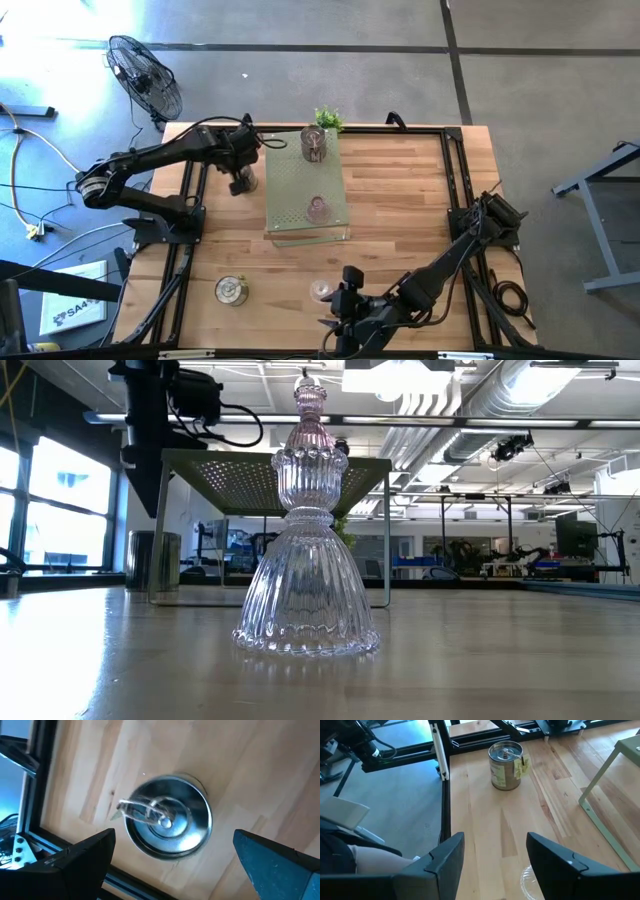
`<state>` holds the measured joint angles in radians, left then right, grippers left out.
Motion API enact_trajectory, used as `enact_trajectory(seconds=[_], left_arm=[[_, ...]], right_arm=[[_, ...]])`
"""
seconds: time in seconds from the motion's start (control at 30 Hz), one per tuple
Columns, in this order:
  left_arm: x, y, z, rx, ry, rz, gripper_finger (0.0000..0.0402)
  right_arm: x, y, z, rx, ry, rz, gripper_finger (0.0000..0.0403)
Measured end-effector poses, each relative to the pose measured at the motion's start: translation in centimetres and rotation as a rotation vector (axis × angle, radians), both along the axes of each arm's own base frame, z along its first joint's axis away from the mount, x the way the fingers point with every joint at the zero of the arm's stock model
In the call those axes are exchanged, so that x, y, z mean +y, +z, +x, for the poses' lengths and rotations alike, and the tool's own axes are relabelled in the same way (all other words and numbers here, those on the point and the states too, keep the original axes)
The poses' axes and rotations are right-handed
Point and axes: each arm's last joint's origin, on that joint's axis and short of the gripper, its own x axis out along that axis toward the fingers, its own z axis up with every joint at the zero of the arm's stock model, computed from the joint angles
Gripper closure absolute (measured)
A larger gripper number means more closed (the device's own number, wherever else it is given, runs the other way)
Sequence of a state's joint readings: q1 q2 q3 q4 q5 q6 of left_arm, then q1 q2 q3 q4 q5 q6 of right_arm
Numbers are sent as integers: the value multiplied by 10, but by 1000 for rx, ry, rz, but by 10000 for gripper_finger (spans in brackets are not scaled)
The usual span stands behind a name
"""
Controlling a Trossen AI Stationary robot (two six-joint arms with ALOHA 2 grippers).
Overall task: Pick & Place candle stick holders
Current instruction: Put the top brown scented candle on the shelf
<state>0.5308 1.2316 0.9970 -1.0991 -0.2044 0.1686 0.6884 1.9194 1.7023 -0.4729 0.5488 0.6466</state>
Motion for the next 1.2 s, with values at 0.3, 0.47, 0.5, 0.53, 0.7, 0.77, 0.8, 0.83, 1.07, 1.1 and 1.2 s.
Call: enact_trajectory(seconds=[0.3, 0.47, 0.5, 0.53, 0.7, 0.77, 0.8, 0.83, 1.07, 1.1, 1.2], left_arm=[[0, 0, 0, 6, 5, 9, 5], [3, 1, -1, 34, 48, 85, 5], [3, 1, -1, 35, 46, 85, 5], [2, 1, -1, 37, 39, 85, 5], [2, 1, 0, 22, 32, 60, 5], [1, 0, 0, 9, 26, 39, 5], [1, 0, 0, 4, 24, 29, 5], [1, 0, 0, 2, 23, 26, 5], [0, 0, 1, -19, 14, -8, 5], [0, 0, 1, -19, 14, -8, 5], [0, 0, 1, -19, 14, -9, 5]], right_arm=[[0, 0, 0, -4, -7, -4, 194], [0, 0, 0, -3, -6, -3, 194], [0, 0, 0, -1, -3, -1, 194], [0, 0, 0, -1, -2, -1, 194], [0, 0, 0, -1, -2, -1, 194], [0, 0, 0, -1, -2, -1, 194], [0, 0, 0, -1, -3, -1, 194], [0, 0, 0, -1, -3, -1, 194], [-2, 1, 2, -3, -6, 13, 194], [-2, 1, 2, -4, -6, 12, 194], [-2, 1, 2, -4, -4, 10, 194]])
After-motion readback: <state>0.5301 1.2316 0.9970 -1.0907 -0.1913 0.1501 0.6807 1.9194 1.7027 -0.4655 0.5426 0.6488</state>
